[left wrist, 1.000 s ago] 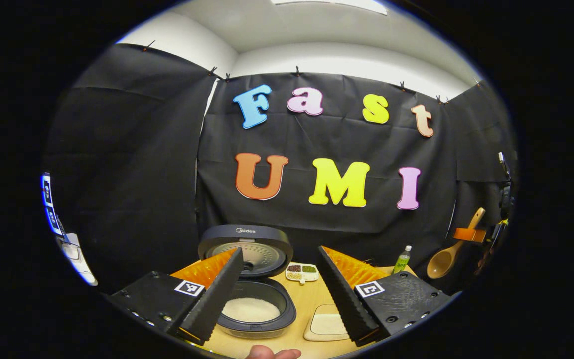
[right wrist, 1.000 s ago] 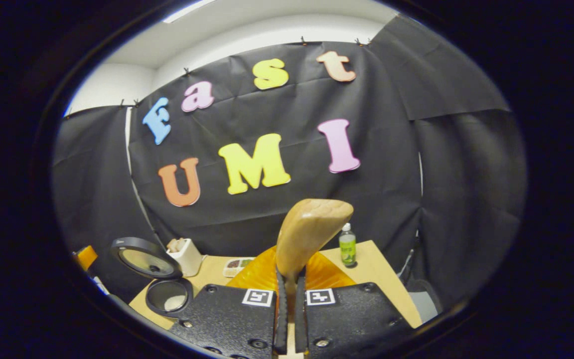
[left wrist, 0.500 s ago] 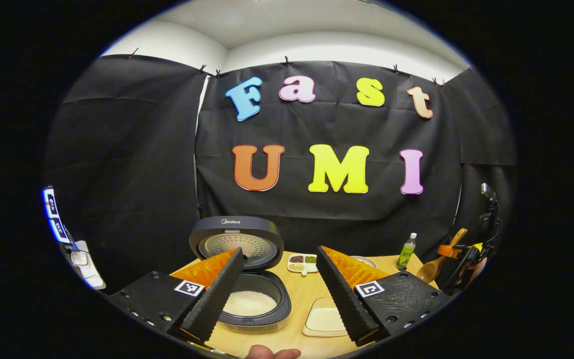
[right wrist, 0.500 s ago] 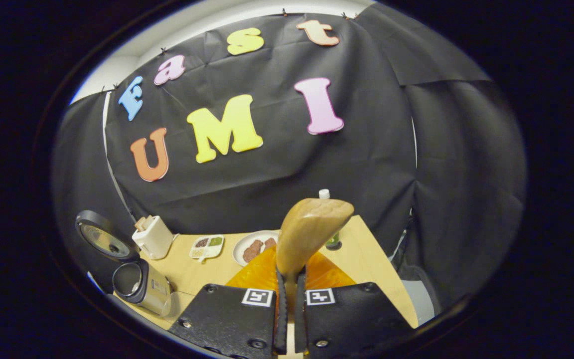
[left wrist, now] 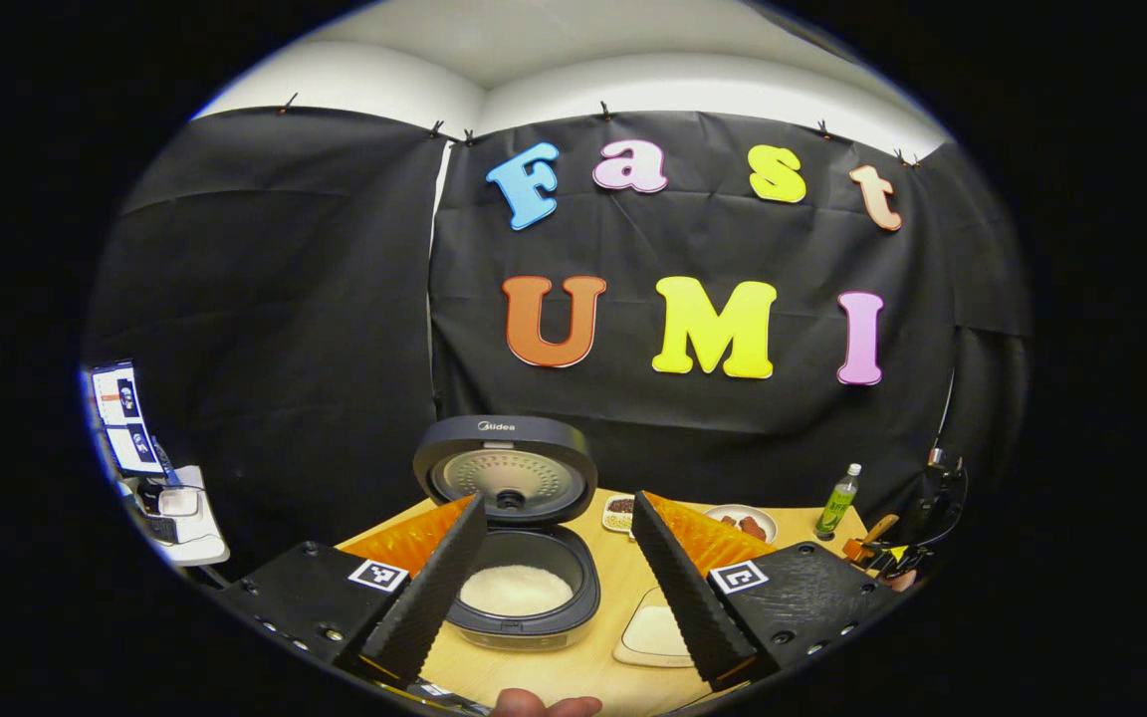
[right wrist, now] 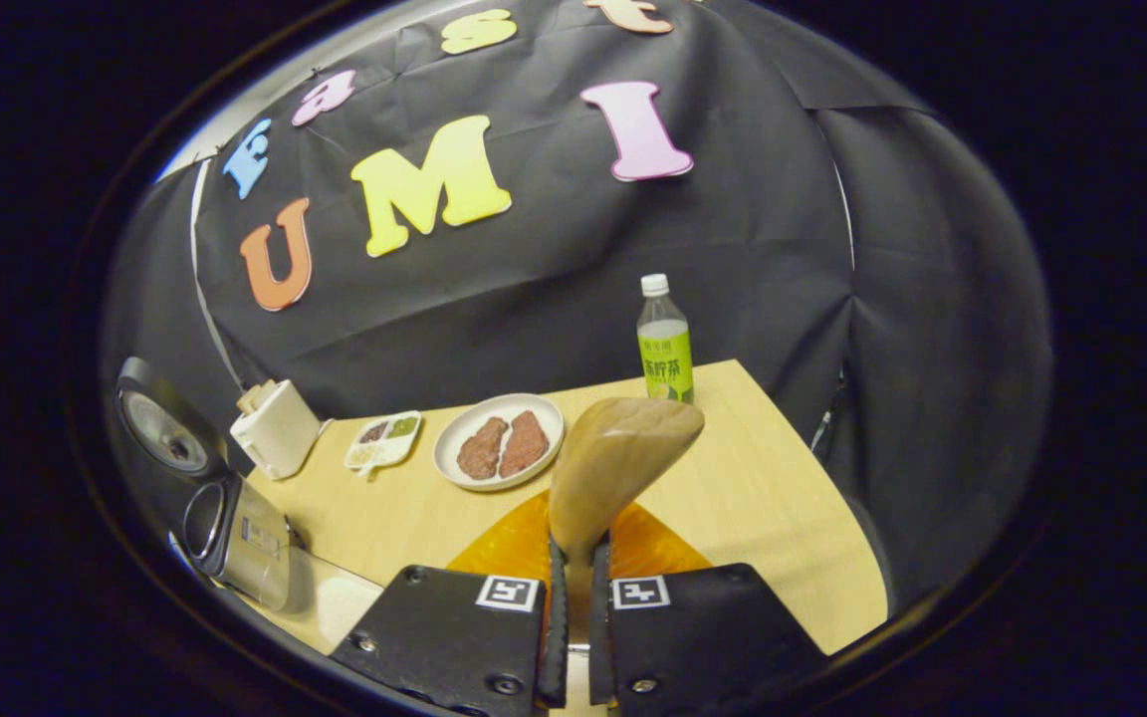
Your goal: Close the left gripper, press the button to open the rice cooker; take a wooden spoon from the chopstick holder with the right hand, scoop a spoonful of rice and pour it into the rice cooker, then put the wooden spoon back into the chopstick holder.
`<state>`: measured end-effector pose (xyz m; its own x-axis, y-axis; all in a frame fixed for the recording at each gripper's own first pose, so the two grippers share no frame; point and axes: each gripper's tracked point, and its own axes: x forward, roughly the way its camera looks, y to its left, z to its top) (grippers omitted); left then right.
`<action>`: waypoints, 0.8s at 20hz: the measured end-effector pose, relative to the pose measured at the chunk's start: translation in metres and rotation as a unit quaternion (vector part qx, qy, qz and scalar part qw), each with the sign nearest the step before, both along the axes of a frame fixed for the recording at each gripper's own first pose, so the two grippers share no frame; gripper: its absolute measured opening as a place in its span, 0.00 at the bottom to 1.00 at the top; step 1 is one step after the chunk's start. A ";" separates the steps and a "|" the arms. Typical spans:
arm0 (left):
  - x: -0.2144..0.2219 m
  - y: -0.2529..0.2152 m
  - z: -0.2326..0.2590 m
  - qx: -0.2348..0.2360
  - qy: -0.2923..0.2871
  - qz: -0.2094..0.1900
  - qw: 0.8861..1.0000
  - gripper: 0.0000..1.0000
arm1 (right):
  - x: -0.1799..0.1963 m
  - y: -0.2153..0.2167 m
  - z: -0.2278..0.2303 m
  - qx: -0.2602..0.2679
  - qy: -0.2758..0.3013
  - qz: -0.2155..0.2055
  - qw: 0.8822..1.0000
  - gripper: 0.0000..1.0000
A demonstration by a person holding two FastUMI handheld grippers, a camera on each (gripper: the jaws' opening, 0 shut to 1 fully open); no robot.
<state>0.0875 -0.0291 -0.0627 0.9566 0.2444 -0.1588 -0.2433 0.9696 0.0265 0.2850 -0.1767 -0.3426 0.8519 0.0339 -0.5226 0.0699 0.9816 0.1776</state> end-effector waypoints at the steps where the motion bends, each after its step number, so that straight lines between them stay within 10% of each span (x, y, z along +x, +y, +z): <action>1: -0.001 -0.001 -0.002 0.001 0.003 0.001 1.000 0.95 | -0.002 0.001 -0.003 -0.001 0.000 -0.001 1.000 0.14; 10: 0.008 -0.009 0.001 0.002 0.000 -0.016 1.000 0.95 | -0.006 0.000 -0.002 -0.007 -0.021 -0.004 1.000 0.27; 13: 0.001 -0.010 -0.001 0.000 -0.001 -0.022 1.000 0.95 | -0.008 -0.012 0.011 -0.034 -0.034 -0.019 0.999 0.69; 16: 0.000 -0.012 0.009 -0.003 -0.013 -0.028 1.000 0.95 | -0.015 -0.027 0.033 -0.051 -0.050 -0.036 0.997 0.90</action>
<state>0.0879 -0.0413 -0.0535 0.9726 0.1892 -0.1354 -0.1889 0.9819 0.0153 0.2701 -0.2036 -0.3095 0.8985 -0.0775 -0.4320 0.1270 0.9881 0.0870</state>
